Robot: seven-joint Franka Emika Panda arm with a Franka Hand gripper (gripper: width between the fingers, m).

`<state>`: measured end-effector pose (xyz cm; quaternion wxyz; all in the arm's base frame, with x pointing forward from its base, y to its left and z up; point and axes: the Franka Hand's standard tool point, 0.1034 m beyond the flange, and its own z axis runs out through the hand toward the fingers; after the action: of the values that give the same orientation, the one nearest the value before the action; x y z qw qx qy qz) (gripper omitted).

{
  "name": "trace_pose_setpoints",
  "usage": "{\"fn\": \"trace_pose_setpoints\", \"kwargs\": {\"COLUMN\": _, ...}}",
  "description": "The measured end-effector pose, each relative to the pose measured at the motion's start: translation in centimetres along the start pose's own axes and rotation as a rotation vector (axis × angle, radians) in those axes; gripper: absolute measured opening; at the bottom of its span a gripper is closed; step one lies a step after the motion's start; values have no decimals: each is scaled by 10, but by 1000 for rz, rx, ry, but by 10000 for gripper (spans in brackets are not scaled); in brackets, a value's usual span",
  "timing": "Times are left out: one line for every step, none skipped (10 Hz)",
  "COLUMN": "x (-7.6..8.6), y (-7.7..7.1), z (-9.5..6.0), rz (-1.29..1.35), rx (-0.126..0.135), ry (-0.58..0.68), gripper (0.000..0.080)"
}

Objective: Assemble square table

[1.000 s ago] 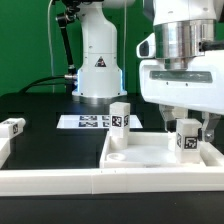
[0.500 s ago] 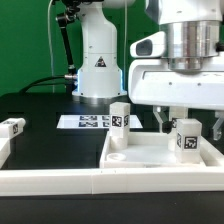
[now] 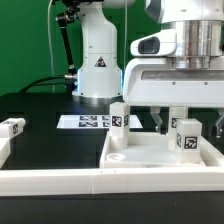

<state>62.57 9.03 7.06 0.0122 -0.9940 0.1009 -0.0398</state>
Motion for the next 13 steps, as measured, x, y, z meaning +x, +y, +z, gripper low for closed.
{"fn": "trace_pose_setpoints", "kwargs": {"x": 1, "y": 3, "z": 0, "rz": -42, "rx": 0, "ry": 1, "gripper": 649}}
{"fn": "trace_pose_setpoints", "kwargs": {"x": 2, "y": 5, "z": 0, "rz": -35, "rx": -1, "ry": 1, "gripper": 622}}
{"fn": "trace_pose_setpoints", "kwargs": {"x": 1, "y": 5, "z": 1, "rz": -34, "rx": -1, "ry": 0, "gripper": 622}}
{"fn": "trace_pose_setpoints", "kwargs": {"x": 1, "y": 5, "z": 1, "rz": -25, "rx": -1, "ry": 0, "gripper": 442}}
{"fn": "trace_pose_setpoints", "kwargs": {"x": 1, "y": 5, "z": 1, "rz": -7, "rx": -2, "ry": 0, "gripper": 442}}
{"fn": "trace_pose_setpoints", "kwargs": {"x": 2, "y": 5, "z": 1, "rz": -6, "rx": -2, "ry": 0, "gripper": 287}}
{"fn": "trace_pose_setpoints", "kwargs": {"x": 1, "y": 5, "z": 1, "rz": 11, "rx": -1, "ry": 0, "gripper": 288}}
{"fn": "trace_pose_setpoints", "kwargs": {"x": 1, "y": 4, "z": 1, "rz": 118, "rx": -1, "ry": -1, "gripper": 288}}
{"fn": "trace_pose_setpoints", "kwargs": {"x": 0, "y": 1, "z": 0, "rz": 217, "rx": -2, "ry": -2, "gripper": 288}}
{"fn": "trace_pose_setpoints", "kwargs": {"x": 0, "y": 1, "z": 1, "rz": 324, "rx": -6, "ry": -2, "gripper": 288}}
{"fn": "trace_pose_setpoints", "kwargs": {"x": 0, "y": 3, "z": 1, "rz": 423, "rx": -15, "ry": 0, "gripper": 288}}
{"fn": "trace_pose_setpoints", "kwargs": {"x": 0, "y": 8, "z": 1, "rz": 477, "rx": -27, "ry": 3, "gripper": 289}}
{"fn": "trace_pose_setpoints", "kwargs": {"x": 0, "y": 9, "z": 1, "rz": 502, "rx": -34, "ry": 5, "gripper": 291}}
